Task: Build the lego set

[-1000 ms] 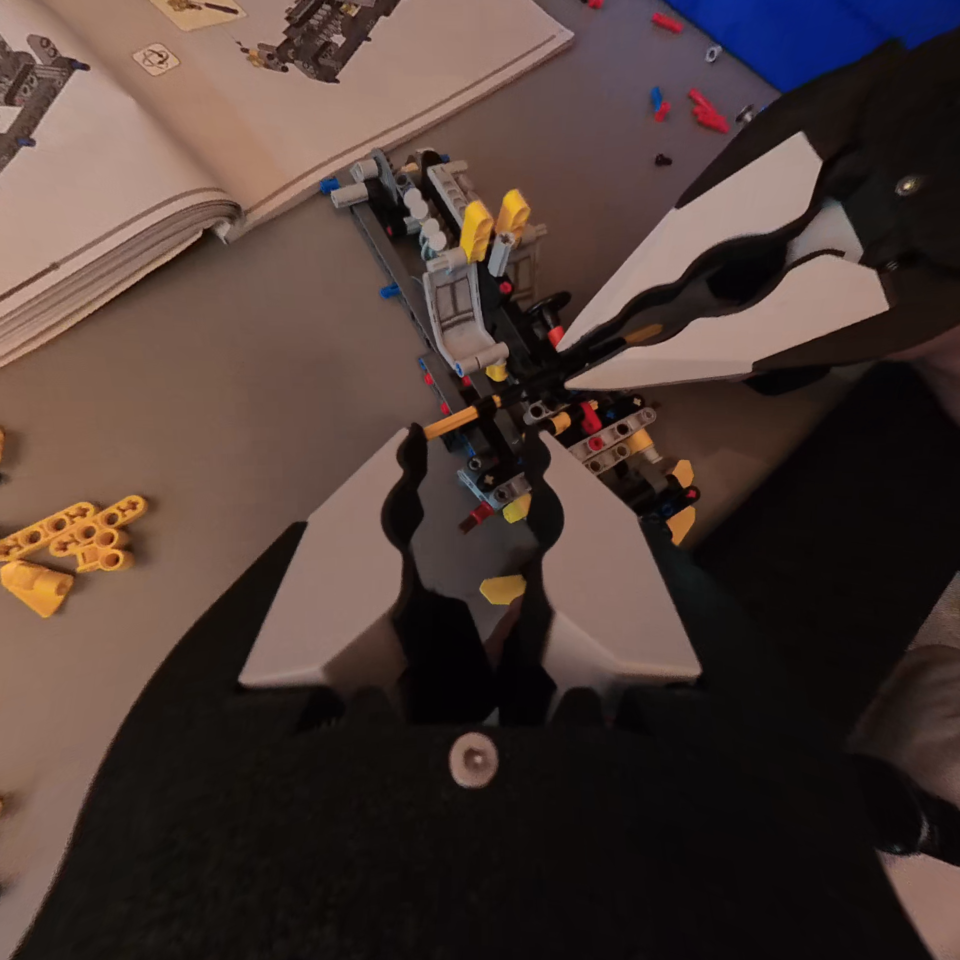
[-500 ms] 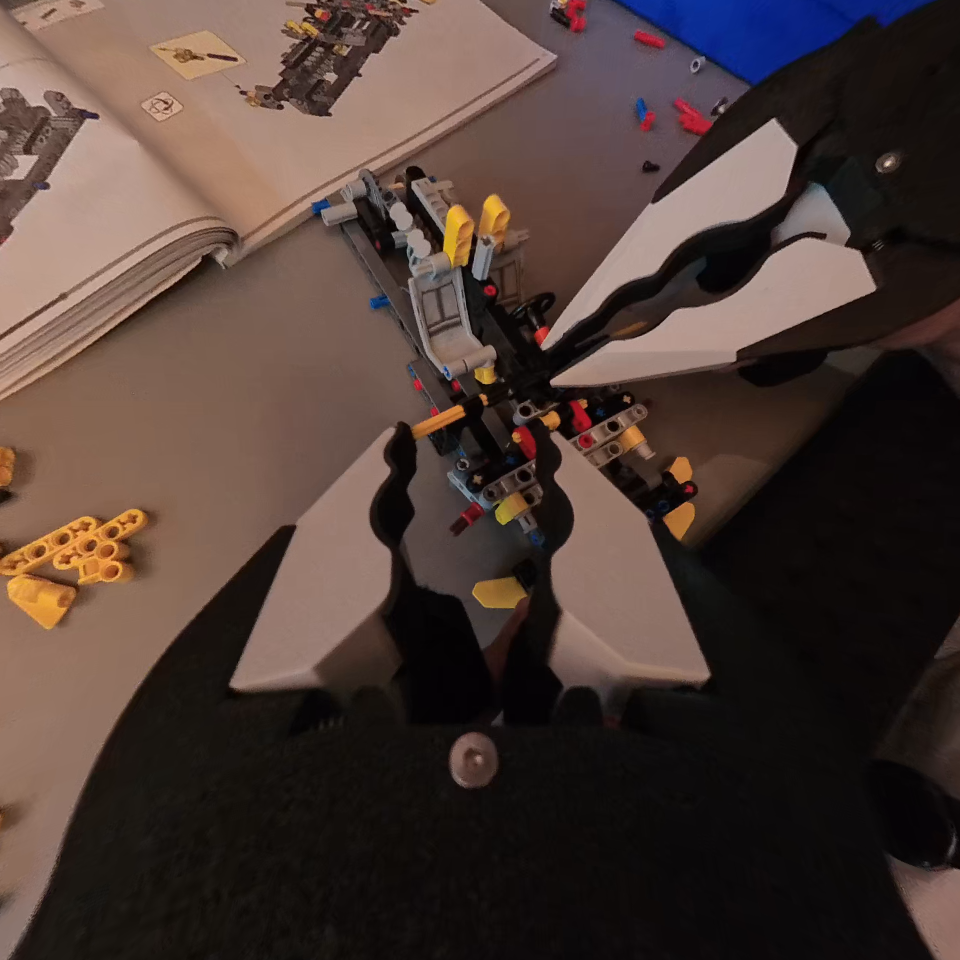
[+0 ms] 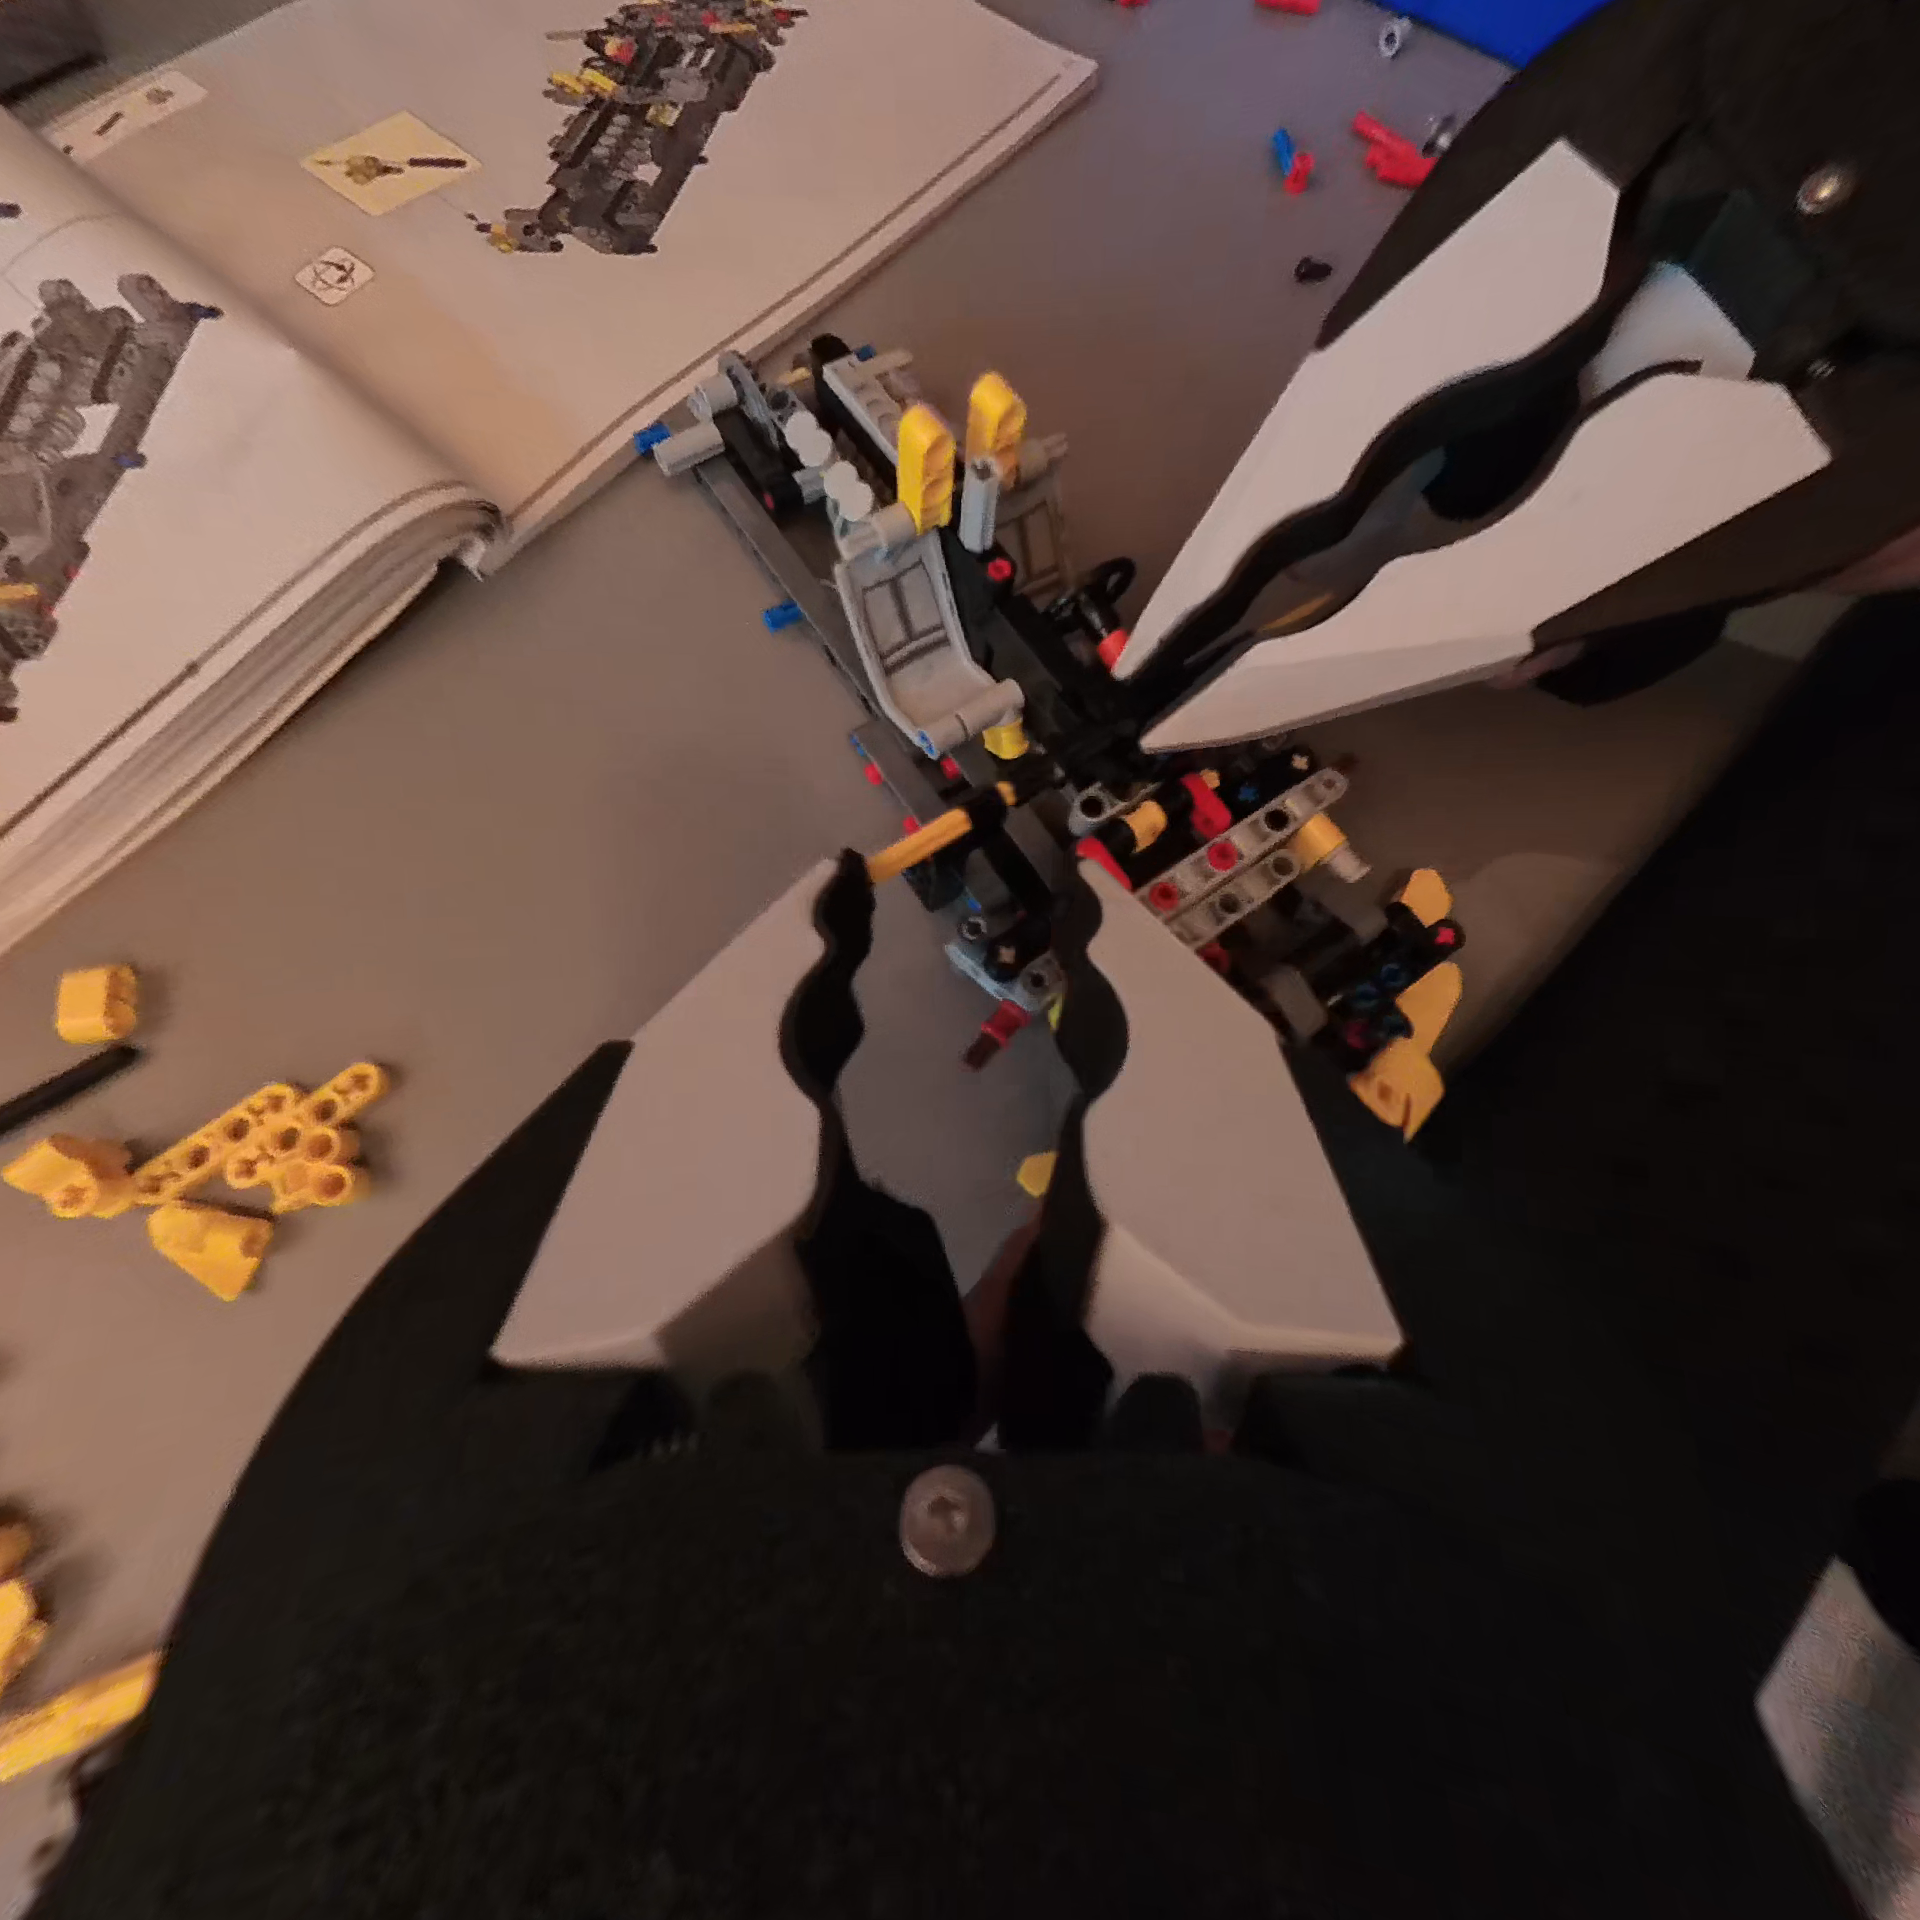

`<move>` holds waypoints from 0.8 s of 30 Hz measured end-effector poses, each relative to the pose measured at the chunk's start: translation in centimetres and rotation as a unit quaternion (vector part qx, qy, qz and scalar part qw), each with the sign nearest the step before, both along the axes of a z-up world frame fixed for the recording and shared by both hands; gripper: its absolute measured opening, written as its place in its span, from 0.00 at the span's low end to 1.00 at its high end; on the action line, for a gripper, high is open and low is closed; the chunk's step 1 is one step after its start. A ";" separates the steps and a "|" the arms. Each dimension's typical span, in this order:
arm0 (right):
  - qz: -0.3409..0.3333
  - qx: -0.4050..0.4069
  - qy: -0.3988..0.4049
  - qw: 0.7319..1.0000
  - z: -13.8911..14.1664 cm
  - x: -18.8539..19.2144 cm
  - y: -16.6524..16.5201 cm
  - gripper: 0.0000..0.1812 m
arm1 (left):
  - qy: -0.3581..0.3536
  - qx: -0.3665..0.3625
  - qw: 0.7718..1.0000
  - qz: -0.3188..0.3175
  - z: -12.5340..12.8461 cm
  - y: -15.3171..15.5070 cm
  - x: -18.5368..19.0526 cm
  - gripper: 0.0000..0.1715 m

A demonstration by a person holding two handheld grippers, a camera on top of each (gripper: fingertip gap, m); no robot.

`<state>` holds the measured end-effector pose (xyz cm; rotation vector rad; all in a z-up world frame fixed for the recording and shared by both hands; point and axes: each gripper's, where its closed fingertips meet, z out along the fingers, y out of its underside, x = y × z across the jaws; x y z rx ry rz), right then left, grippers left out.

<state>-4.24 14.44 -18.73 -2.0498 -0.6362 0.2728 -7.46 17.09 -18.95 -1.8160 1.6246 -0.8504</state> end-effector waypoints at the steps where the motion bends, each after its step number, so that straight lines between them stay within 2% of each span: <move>1: 0.002 -0.003 0.003 1.000 0.0 0.0 0.0 0.04 | -0.003 -0.010 1.000 -0.007 0.1 0.3 0.0 0.15; 3: 0.021 -0.002 -0.016 1.000 0.1 -0.1 -0.1 0.04 | 0.000 -0.034 0.999 -0.031 0.1 0.5 0.1 0.13; 6: 0.141 0.028 -0.085 0.986 1.4 -1.1 -1.3 0.14 | 0.021 -0.019 0.999 -0.041 0.3 1.6 -1.2 0.16; 9: 0.236 0.040 -0.169 0.956 3.2 -0.6 -1.6 0.09 | 0.004 -0.007 1.000 -0.005 1.7 2.9 -3.3 0.17; 12: 0.329 -0.012 -0.225 0.917 3.6 -0.3 -0.5 0.10 | -0.007 -0.034 0.999 0.001 2.2 1.6 -5.2 0.17; 14: 0.382 -0.070 -0.220 0.895 3.2 -0.7 0.3 0.19 | -0.010 -0.040 0.999 0.014 1.9 0.1 -5.6 0.18; 16: 0.441 -0.117 -0.213 0.864 2.7 -1.6 0.1 0.20 | -0.029 -0.064 0.997 0.018 2.0 -2.0 -5.2 0.19; 20: 0.507 -0.104 -0.235 0.823 1.2 -2.2 0.7 0.22 | -0.038 -0.103 0.993 0.045 1.1 -3.7 -4.1 0.29; 23: 0.530 -0.119 -0.263 0.798 0.3 -1.4 1.2 0.21 | -0.032 -0.110 0.992 0.056 0.5 -2.9 -3.3 0.28; 24: 0.532 -0.124 -0.258 0.797 0.4 -1.5 1.3 0.19 | -0.030 -0.105 0.993 0.051 0.5 -2.4 -3.0 0.28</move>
